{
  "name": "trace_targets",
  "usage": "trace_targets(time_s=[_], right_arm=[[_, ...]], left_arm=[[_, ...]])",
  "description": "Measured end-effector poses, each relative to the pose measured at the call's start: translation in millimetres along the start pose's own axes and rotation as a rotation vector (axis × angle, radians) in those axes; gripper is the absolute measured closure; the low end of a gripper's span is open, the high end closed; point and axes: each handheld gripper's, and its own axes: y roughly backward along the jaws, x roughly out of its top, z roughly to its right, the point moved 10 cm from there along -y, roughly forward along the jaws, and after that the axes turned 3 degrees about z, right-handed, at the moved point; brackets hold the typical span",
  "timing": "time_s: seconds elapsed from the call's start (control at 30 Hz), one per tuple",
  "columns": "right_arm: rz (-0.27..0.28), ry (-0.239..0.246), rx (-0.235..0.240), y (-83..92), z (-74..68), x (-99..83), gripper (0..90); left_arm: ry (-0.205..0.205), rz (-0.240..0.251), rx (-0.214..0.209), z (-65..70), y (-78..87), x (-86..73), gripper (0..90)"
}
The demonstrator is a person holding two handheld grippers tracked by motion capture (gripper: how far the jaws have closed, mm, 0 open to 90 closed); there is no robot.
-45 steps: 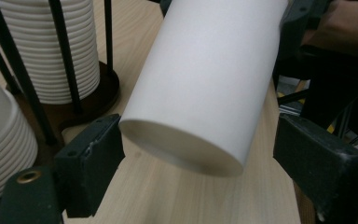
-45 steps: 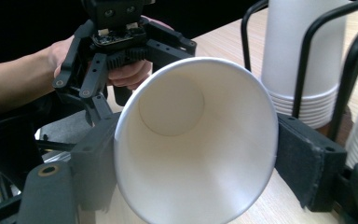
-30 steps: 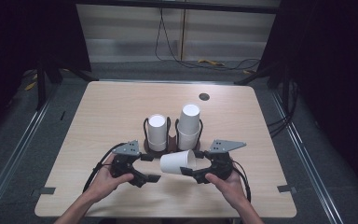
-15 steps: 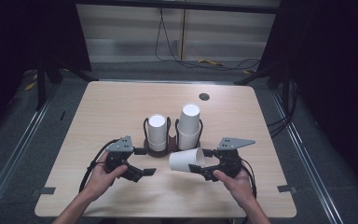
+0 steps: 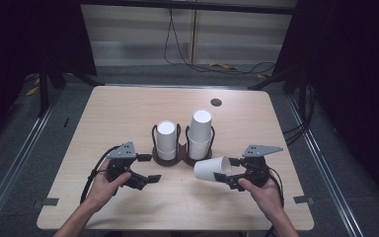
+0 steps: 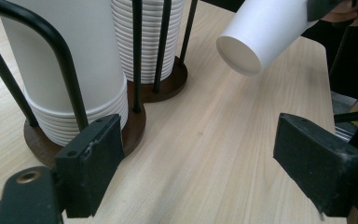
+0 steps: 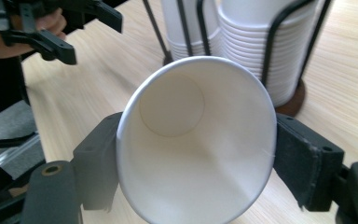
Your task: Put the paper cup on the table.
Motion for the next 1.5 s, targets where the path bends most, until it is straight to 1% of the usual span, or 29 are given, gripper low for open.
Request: trace_targets(time_s=[0.1,0.13,0.23,0.3,0.4,0.47,0.5,0.53,0.57,0.6,0.63,0.67,0.7,0.73,0.8,0.83,0.87,0.93,1.0,1.13,1.2,1.23,1.27,1.3,1.33,1.37,1.4,1.5], right_arm=[[-0.015,0.004,-0.037,6.2,8.2,1.3,23.9],[-0.018,0.006,-0.045,7.5,9.9,2.1,23.8],[-0.007,0.002,-0.043,10.0,11.9,4.3,23.8],[-0.019,0.005,-0.067,12.6,17.4,4.8,23.9],[-0.025,0.003,-0.077,14.3,20.6,5.5,23.9],[-0.050,0.003,-0.108,15.4,28.2,5.2,23.9],[-0.050,0.003,-0.108,15.4,28.2,5.2,23.9],[-0.071,0.003,-0.130,15.4,33.8,4.0,23.9],[-0.071,0.003,-0.130,15.4,33.8,4.0,23.9],[-0.080,-0.002,-0.140,15.1,39.5,3.6,24.0],[-0.083,-0.005,-0.146,15.1,41.6,3.7,23.9],[-0.083,-0.005,-0.146,15.1,41.6,3.7,23.9],[-0.064,-0.005,-0.162,16.5,48.4,7.4,23.9],[-0.059,-0.013,-0.160,16.6,50.6,8.5,23.9],[-0.064,-0.011,-0.169,16.3,52.8,8.6,23.9],[-0.076,-0.007,-0.180,15.9,55.5,8.1,23.9],[-0.090,-0.015,-0.193,14.6,61.4,7.8,23.9],[-0.096,-0.016,-0.202,14.5,63.9,7.9,23.9],[-0.112,-0.027,-0.232,14.5,74.5,10.5,23.9],[-0.139,-0.033,-0.268,13.8,84.4,14.0,23.9],[-0.148,-0.041,-0.275,13.4,87.0,15.5,23.9],[-0.158,-0.046,-0.311,13.9,92.3,18.2,24.0],[-0.158,-0.046,-0.311,13.9,92.3,18.2,24.0],[-0.182,-0.066,-0.314,12.8,94.9,19.4,24.0],[-0.191,-0.062,-0.329,12.9,97.4,20.4,24.0],[-0.191,-0.062,-0.329,12.9,97.4,20.4,24.0],[-0.206,-0.064,-0.338,12.3,100.6,22.4,23.9],[-0.222,-0.071,-0.333,10.7,102.7,23.9,23.7]], left_arm=[[-0.008,-0.009,-0.002,0.1,-0.5,-1.2,15.8],[-0.013,-0.012,0.004,-0.8,-0.9,-1.7,15.8],[-0.008,-0.011,0.005,-1.5,-0.8,-1.9,15.8],[-0.006,-0.009,0.006,-2.3,0.8,-1.4,15.8],[-0.009,-0.005,0.010,-3.4,1.8,-1.0,15.8],[-0.007,-0.003,0.015,-4.2,2.9,-1.0,15.8],[-0.009,-0.001,0.018,-4.9,3.3,-0.7,15.8],[-0.008,-0.001,0.020,-5.7,4.0,-0.8,15.8],[-0.008,-0.001,0.020,-5.7,4.0,-0.8,15.8],[-0.007,-0.002,0.024,-6.7,4.5,-1.0,15.8],[-0.007,-0.002,0.024,-6.7,4.5,-1.0,15.8],[-0.006,0.002,0.026,-6.9,4.4,-0.7,15.8],[-0.007,0.001,0.025,-7.0,4.5,-0.8,15.8],[-0.007,0.000,0.027,-7.3,4.4,-1.1,15.9],[-0.006,-0.001,0.029,-7.5,4.2,-1.2,15.8],[-0.009,-0.006,0.028,-7.6,4.2,-1.7,15.8],[-0.008,-0.004,0.025,-7.0,3.9,-1.7,15.8],[-0.010,-0.007,0.025,-7.3,3.9,-2.0,15.8],[-0.009,-0.007,0.037,-8.9,3.6,-2.4,15.8],[-0.010,-0.014,0.039,-9.4,3.0,-3.9,15.9],[-0.011,-0.017,0.041,-9.6,2.9,-4.3,15.8],[-0.012,-0.018,0.039,-9.6,2.8,-4.4,15.8],[-0.009,-0.018,0.036,-9.0,2.5,-4.5,15.8],[-0.010,-0.017,0.036,-9.0,2.3,-4.4,15.8],[-0.010,-0.019,0.036,-8.9,2.2,-4.7,15.8],[-0.010,-0.019,0.036,-8.9,2.2,-4.7,15.8],[-0.012,-0.021,0.036,-9.1,2.4,-4.9,15.9],[-0.014,-0.027,0.034,-9.4,2.8,-5.6,15.8]])
